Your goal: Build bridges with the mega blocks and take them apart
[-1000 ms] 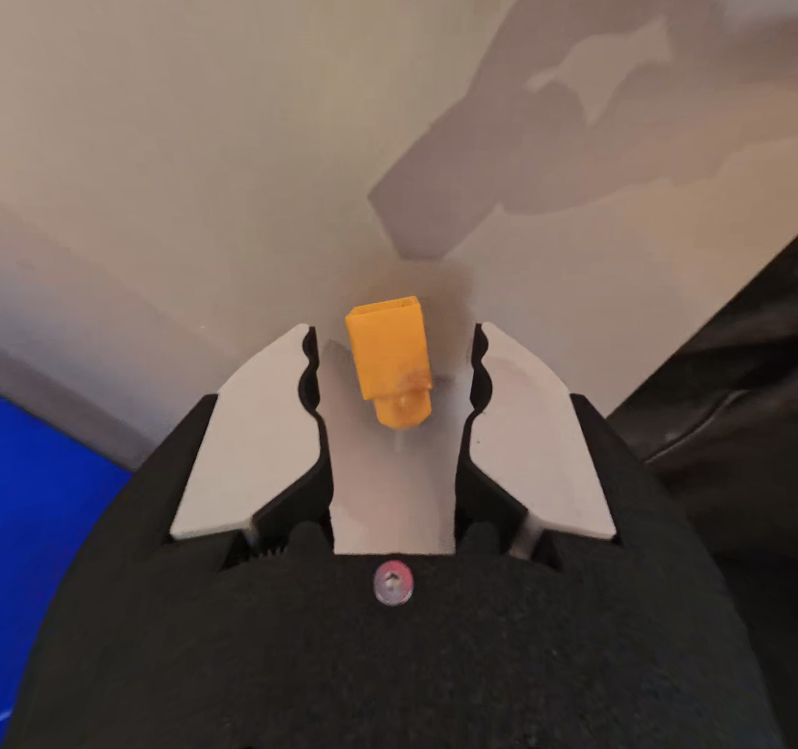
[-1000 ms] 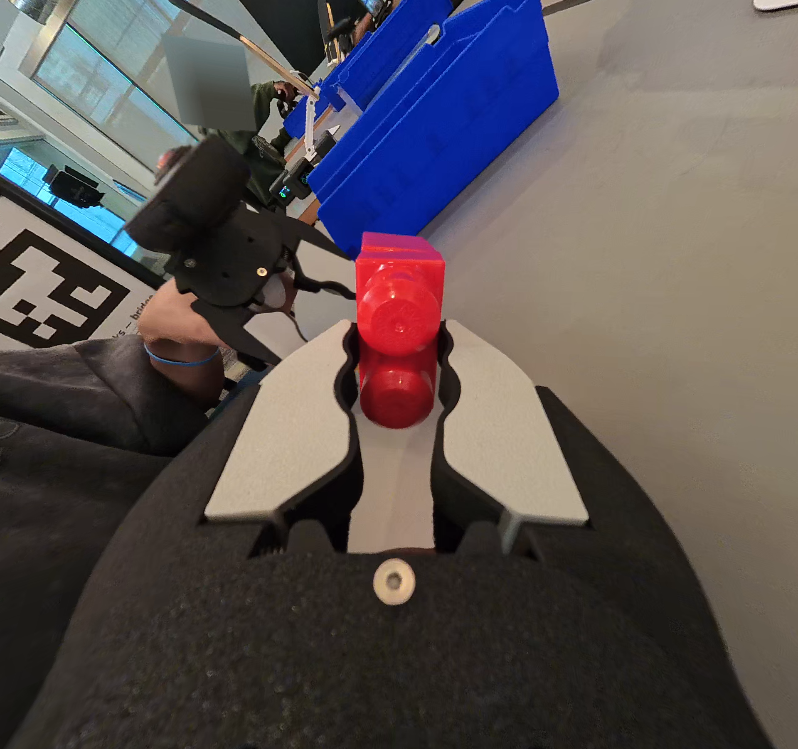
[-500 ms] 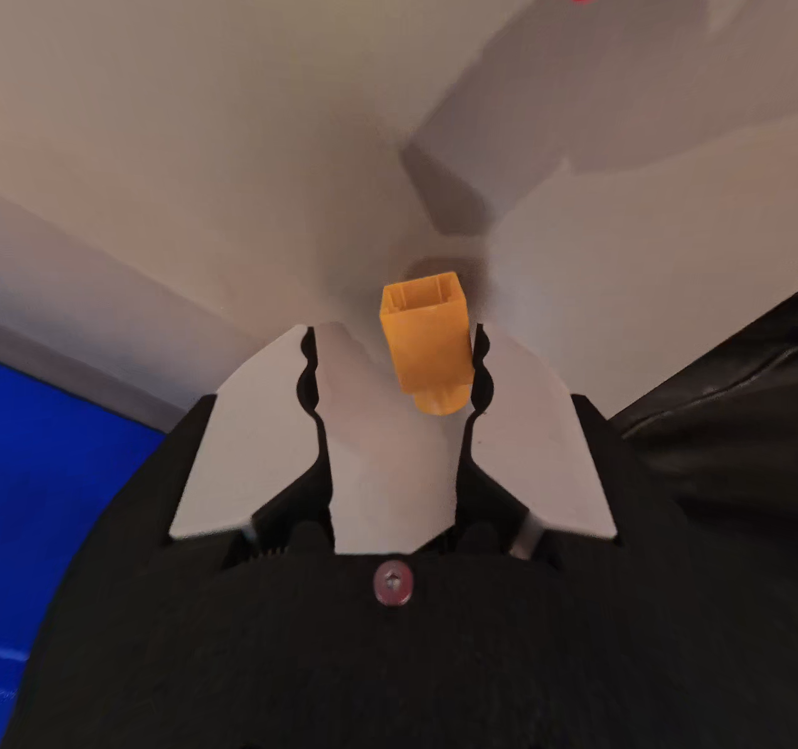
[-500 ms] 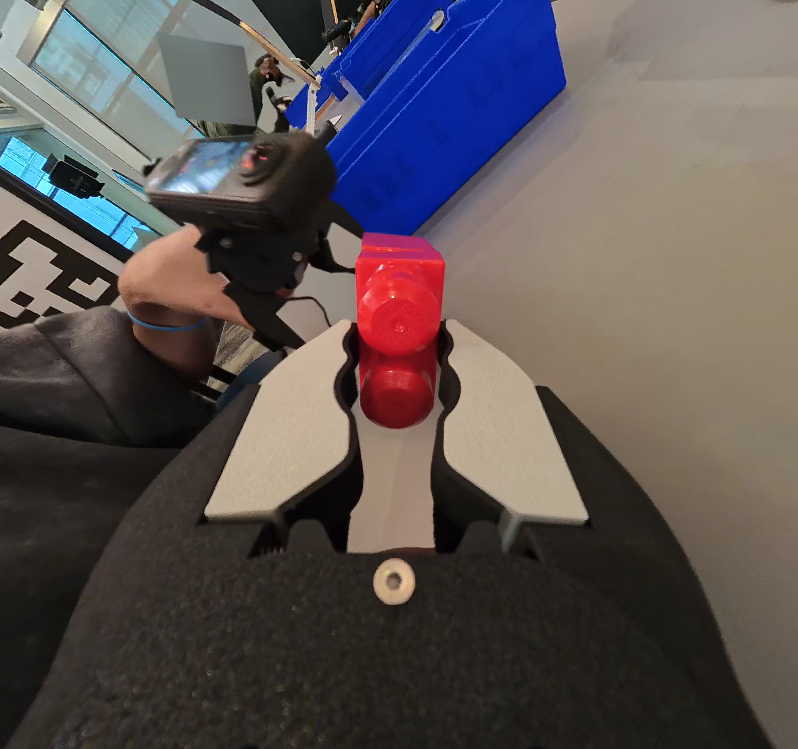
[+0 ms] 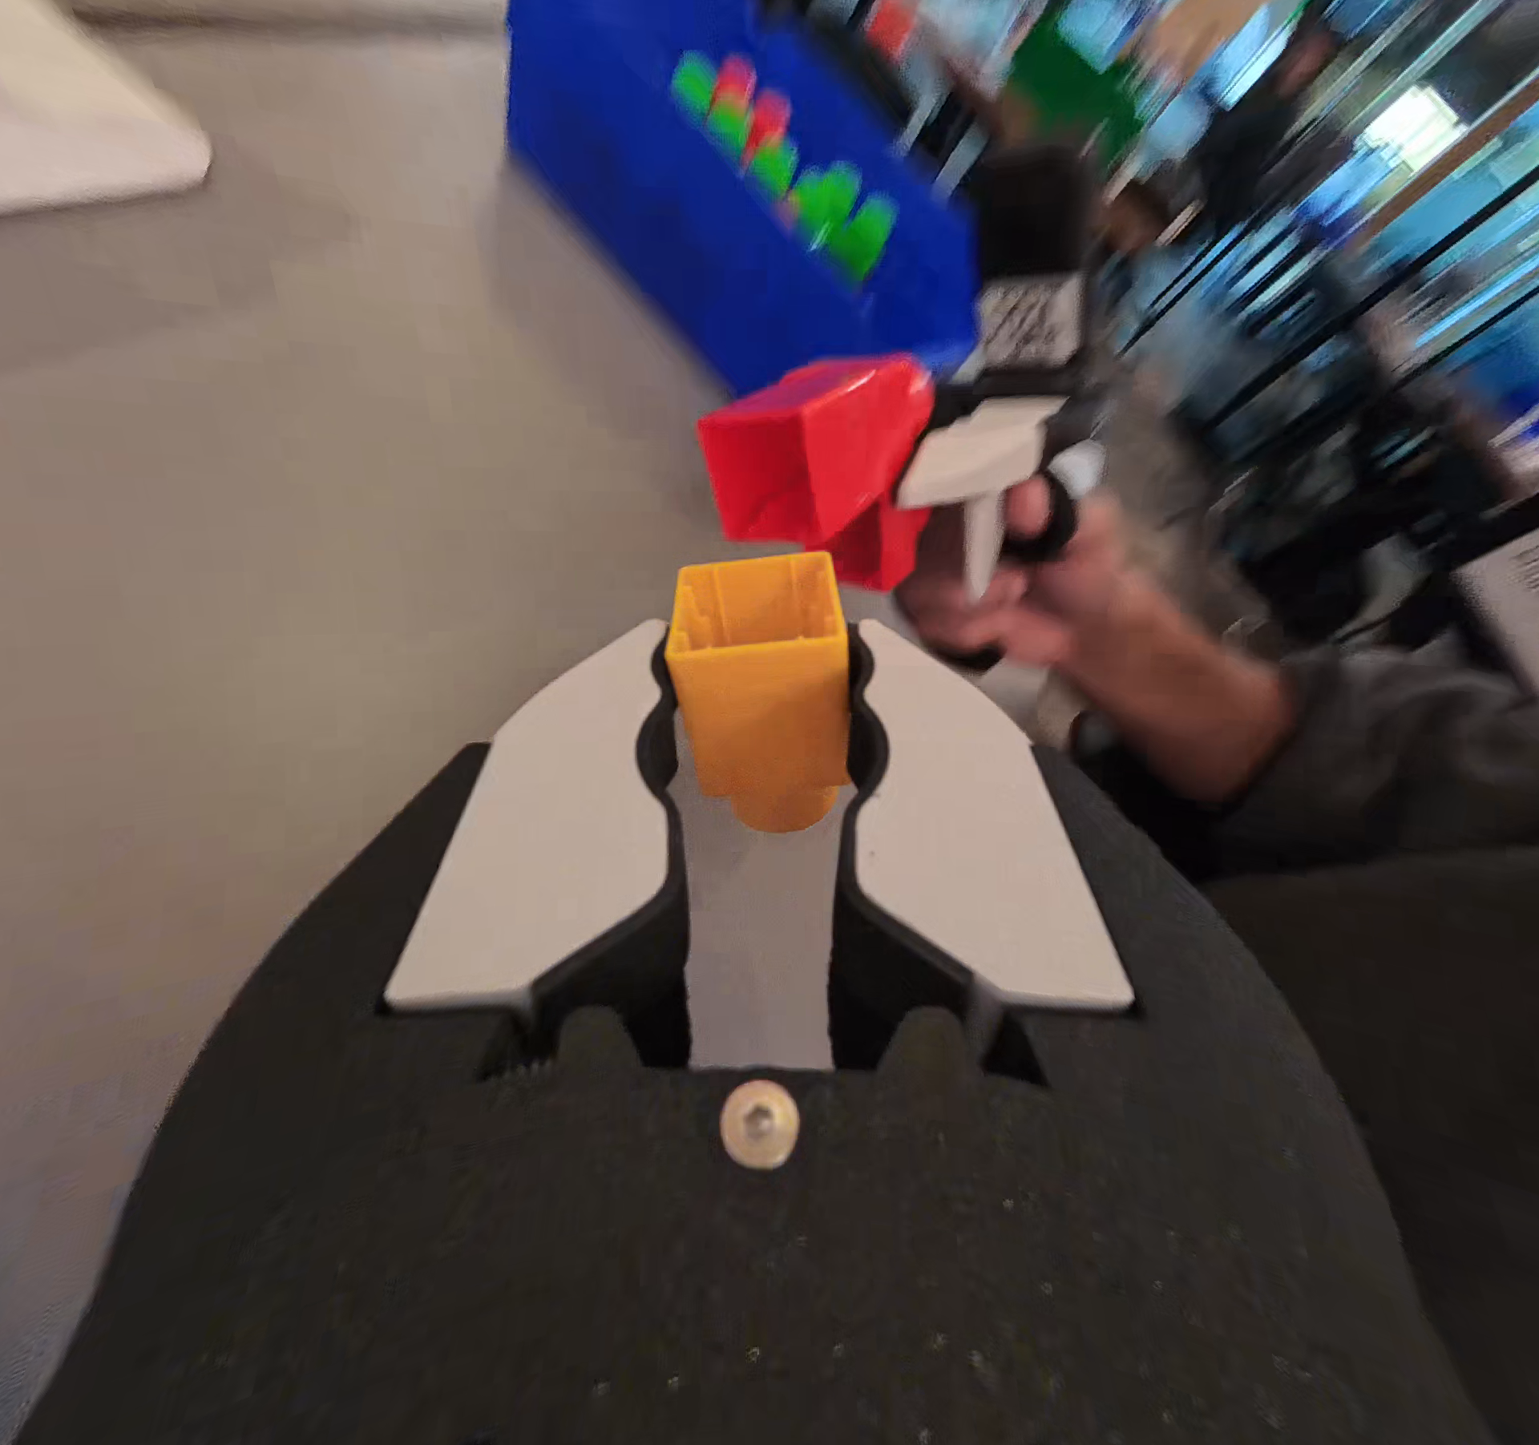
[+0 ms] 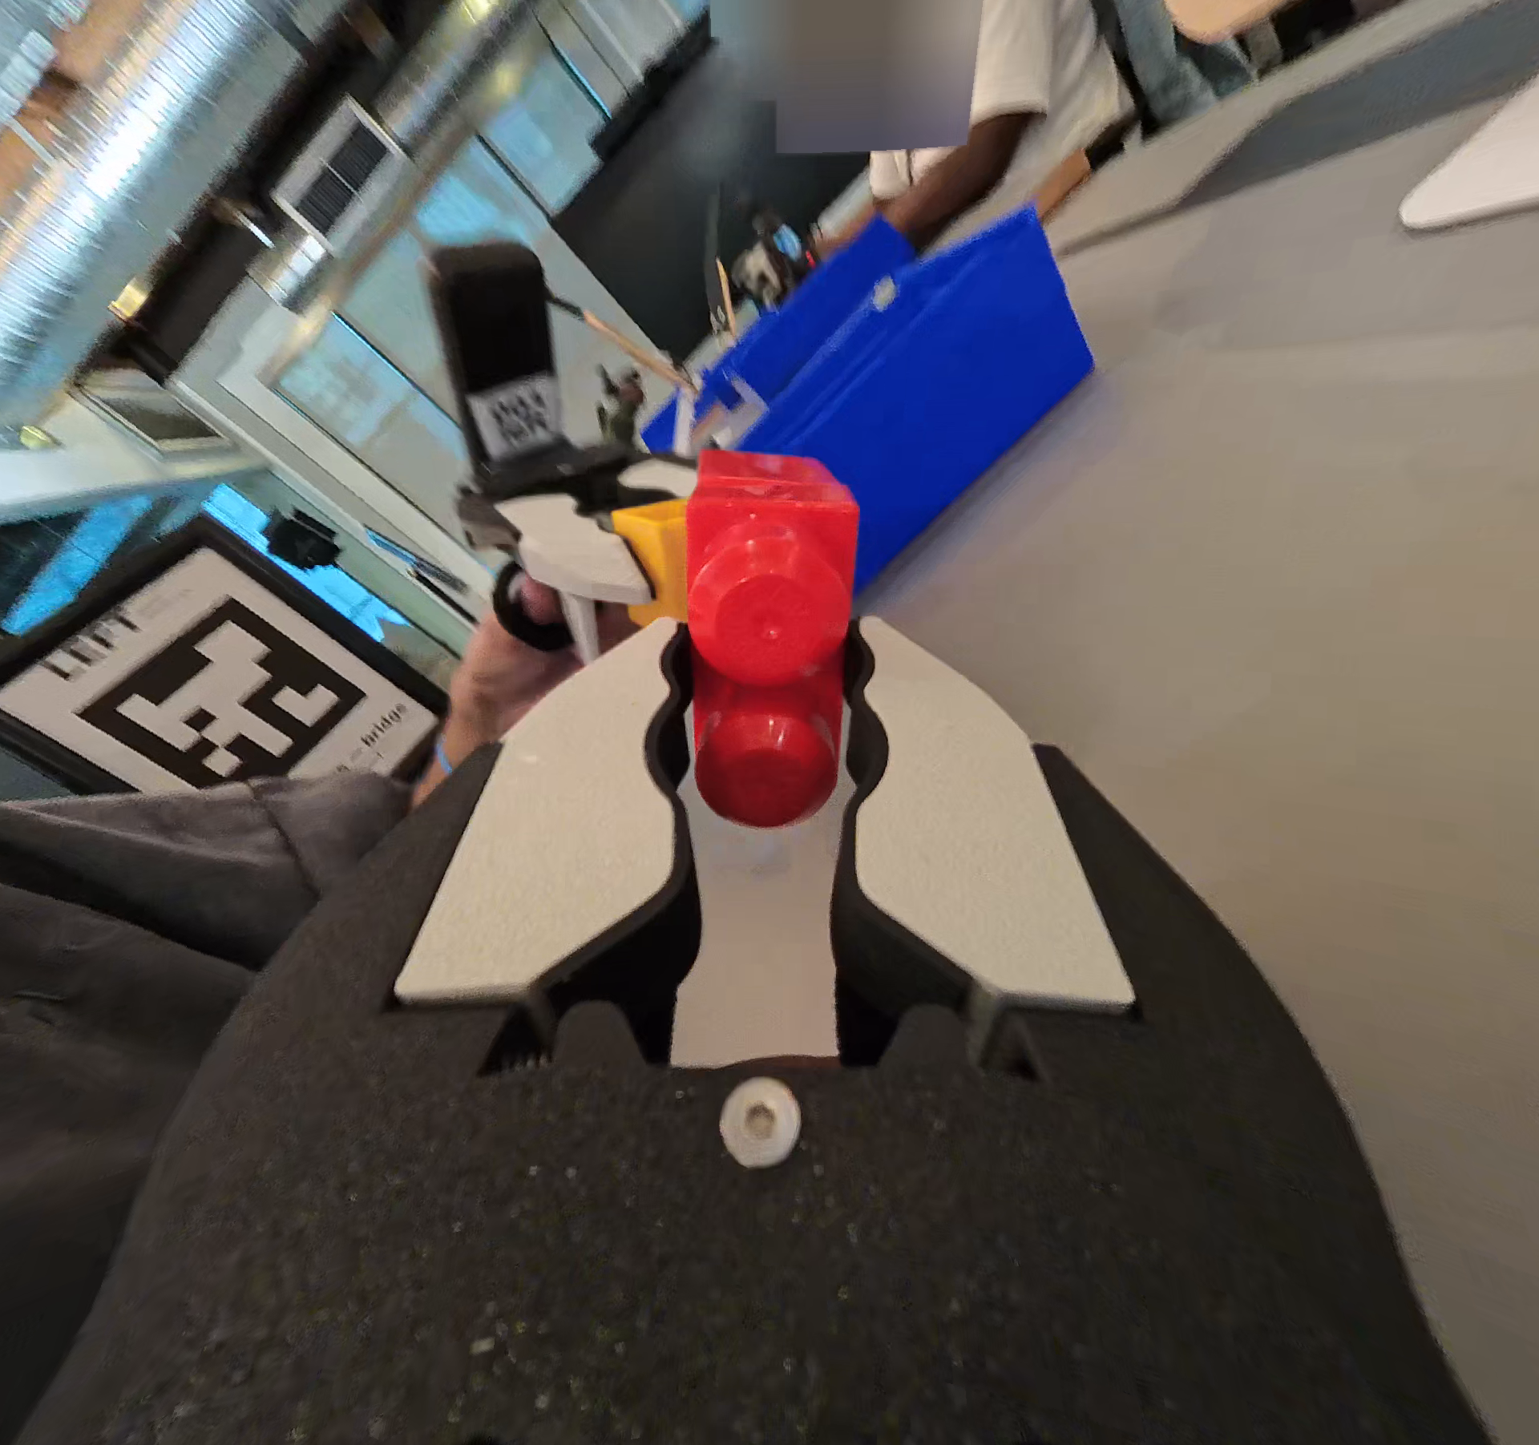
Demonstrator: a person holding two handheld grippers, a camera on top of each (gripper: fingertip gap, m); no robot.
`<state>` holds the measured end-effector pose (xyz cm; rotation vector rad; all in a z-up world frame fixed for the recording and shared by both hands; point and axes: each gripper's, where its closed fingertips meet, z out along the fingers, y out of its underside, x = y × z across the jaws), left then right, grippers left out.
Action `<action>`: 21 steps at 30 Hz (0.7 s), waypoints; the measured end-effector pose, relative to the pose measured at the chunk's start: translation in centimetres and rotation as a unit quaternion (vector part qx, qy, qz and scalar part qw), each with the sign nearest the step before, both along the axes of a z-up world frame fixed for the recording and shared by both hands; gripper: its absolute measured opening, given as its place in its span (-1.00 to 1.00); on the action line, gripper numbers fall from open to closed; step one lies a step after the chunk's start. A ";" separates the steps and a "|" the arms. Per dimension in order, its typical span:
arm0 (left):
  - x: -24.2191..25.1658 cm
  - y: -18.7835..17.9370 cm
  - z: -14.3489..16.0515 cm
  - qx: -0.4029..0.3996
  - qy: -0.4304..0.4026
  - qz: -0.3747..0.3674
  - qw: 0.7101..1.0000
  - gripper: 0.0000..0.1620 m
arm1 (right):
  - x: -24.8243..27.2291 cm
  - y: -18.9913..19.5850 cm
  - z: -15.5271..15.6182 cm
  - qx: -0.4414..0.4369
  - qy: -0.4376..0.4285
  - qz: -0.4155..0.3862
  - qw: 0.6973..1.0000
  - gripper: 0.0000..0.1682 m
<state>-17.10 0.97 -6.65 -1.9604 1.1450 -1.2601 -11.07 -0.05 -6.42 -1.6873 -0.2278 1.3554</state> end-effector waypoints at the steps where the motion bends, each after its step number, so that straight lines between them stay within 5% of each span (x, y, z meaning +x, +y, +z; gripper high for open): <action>1: 0.5 -0.1 1.2 -0.008 -0.059 0.000 0.998 -0.54 | -0.1 -0.1 1.0 0.018 0.029 -0.006 0.999 -0.59; 9: 0.0 1.3 7.8 -0.047 -0.446 0.088 0.889 -0.55 | -1.1 -0.6 4.7 0.093 0.164 -0.073 0.979 -0.59; 21: -0.2 2.0 11.8 -0.052 -0.554 0.114 0.823 -0.54 | -3.9 1.4 9.7 0.153 0.220 -0.095 0.959 -0.59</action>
